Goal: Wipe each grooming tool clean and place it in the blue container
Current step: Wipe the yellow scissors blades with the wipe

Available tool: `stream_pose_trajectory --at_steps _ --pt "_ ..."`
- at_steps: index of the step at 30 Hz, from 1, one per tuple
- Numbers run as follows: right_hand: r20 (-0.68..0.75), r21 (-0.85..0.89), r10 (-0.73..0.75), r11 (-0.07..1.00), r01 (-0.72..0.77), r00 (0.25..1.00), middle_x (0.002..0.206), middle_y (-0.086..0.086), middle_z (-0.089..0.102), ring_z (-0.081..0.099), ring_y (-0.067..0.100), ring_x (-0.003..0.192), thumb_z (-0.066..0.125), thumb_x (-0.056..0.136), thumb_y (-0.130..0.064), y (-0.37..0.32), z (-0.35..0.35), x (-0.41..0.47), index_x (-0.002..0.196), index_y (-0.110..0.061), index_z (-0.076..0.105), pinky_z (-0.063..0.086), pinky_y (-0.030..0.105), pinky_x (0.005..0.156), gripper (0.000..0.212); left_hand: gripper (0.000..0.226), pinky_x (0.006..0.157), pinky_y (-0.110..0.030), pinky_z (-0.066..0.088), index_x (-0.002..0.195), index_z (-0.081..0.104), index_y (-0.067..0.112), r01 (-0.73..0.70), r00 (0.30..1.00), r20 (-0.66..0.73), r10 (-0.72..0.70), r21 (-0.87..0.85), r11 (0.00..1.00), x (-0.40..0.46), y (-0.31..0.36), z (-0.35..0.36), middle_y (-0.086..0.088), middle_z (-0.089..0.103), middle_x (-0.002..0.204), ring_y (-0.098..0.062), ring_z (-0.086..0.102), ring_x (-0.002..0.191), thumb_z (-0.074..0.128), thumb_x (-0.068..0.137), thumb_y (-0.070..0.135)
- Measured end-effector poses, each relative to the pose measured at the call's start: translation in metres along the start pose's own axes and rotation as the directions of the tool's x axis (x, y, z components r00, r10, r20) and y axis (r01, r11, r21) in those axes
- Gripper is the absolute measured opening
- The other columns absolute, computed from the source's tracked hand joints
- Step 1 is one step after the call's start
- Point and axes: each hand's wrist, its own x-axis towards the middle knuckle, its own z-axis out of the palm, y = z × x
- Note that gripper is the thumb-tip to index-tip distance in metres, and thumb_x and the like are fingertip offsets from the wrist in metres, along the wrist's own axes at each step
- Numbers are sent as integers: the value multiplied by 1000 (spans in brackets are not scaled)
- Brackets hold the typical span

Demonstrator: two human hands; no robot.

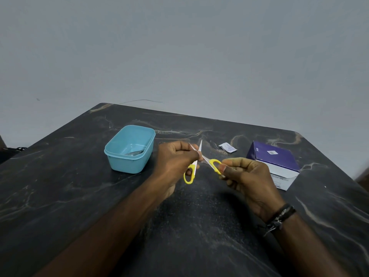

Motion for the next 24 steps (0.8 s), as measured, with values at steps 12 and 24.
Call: stream_pose_trajectory --at_steps 12,24 --pt "-76 111 -60 991 68 995 77 13 76 65 17 59 75 74 -6 -5 -8 2 90 -1 67 48 18 49 19 17 67 -33 59 99 71 2 146 893 404 -198 156 977 -5 1 -4 -17 74 85 -22 72 74 67 82 -1" --pt "-33 101 -42 994 45 999 88 21 74 56 25 73 71 77 -16 -6 -10 3 86 -5 74 52 19 57 14 12 68 -35 61 93 72 -2 159 944 276 -179 94 983 0 1 -6 -18 74 82 -20 70 68 68 81 -3"
